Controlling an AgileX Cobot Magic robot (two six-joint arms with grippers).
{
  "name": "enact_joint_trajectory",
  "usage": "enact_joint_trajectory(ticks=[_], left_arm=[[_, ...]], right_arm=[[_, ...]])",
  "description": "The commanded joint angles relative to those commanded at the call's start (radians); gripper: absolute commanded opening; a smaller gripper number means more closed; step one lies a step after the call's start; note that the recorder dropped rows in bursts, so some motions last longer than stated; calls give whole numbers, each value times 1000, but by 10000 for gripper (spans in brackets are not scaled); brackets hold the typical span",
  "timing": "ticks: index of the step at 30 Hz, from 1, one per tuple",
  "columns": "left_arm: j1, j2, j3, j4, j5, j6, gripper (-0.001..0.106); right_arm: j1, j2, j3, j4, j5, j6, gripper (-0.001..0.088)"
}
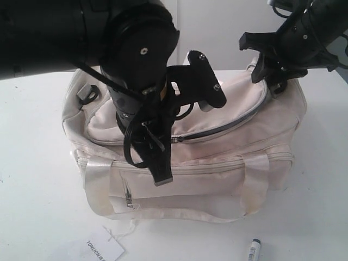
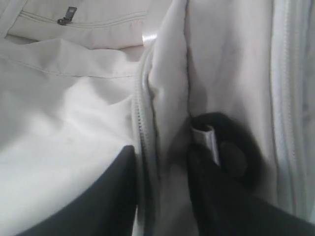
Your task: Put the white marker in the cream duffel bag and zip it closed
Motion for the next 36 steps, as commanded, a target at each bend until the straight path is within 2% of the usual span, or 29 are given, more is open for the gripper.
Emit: enact_joint_trajectory(ticks=[7, 10, 14, 22, 36], left_arm=[[0, 0, 0, -2, -11, 0, 0], [0, 0, 0, -2, -19, 0, 0], [0, 0, 0, -2, -35, 0, 0], [0, 0, 0, -5, -49, 0, 0], [0, 0, 0, -10, -56, 0, 0]], right_arm=[[0, -104, 2, 0, 108, 93, 377], [6, -127, 6, 15, 163, 118, 508], [29, -140, 44, 46, 158, 133, 575], [82, -142, 141, 68, 74, 201, 578], [89, -142, 257, 92, -35, 229, 576]])
